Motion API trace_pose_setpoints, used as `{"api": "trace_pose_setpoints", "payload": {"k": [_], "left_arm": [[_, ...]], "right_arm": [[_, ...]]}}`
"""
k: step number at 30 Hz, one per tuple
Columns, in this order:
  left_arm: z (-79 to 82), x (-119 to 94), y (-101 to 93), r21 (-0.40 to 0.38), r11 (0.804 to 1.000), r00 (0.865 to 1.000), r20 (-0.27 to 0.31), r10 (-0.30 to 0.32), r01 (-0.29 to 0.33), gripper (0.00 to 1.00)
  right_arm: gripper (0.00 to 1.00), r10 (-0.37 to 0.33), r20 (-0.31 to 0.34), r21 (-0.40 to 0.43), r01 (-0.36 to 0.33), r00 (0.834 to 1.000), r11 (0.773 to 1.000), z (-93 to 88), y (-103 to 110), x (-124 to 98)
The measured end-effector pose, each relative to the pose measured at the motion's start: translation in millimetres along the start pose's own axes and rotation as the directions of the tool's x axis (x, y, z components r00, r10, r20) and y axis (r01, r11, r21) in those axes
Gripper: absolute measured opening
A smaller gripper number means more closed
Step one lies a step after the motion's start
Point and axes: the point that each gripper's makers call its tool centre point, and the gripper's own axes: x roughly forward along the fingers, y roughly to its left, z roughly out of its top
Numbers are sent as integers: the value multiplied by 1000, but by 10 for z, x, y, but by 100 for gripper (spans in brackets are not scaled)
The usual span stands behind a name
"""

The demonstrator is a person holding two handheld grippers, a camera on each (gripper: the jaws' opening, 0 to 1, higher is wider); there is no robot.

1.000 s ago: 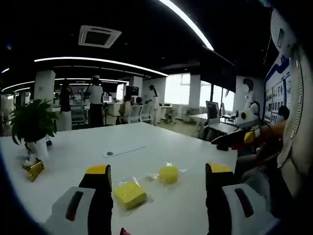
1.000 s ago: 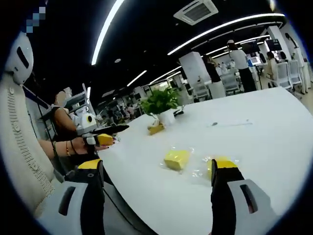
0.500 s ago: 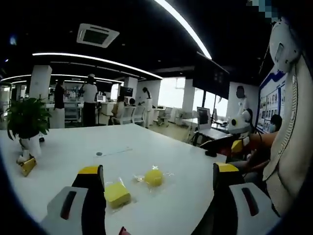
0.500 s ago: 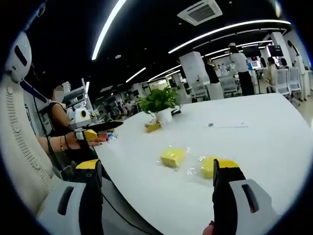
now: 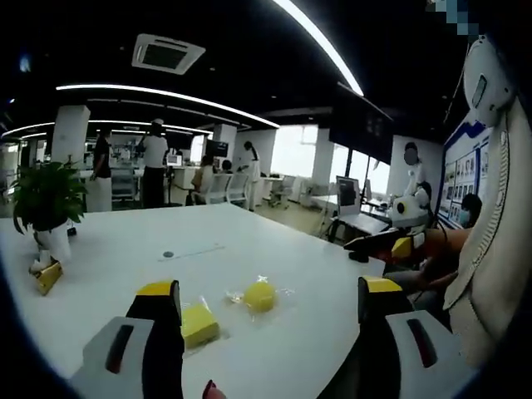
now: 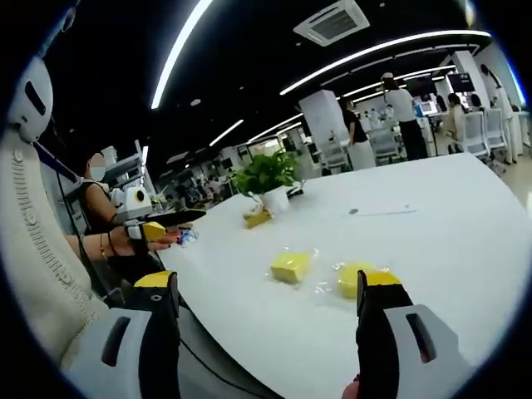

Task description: Compare the silicone blocks by pressing each to a similar depth, holding the contact briefly, and releasing to observe deformation and rebound differences across the visible hardness samples.

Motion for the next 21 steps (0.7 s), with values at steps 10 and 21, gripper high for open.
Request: {"api": "trace_pose_setpoints", "payload": {"k": [10,21], "left_arm": [[-56,85,-6,-13,1000,999,-36,-4,3,89],[-143,350,21,-219,976,998,-53,-23,11,84]], "right_arm": [[81,2,1,13,-2,1000,1000,-2,-59,-22],[79,-16,10,40,15,1000,999,-7,-173,-60]]}}
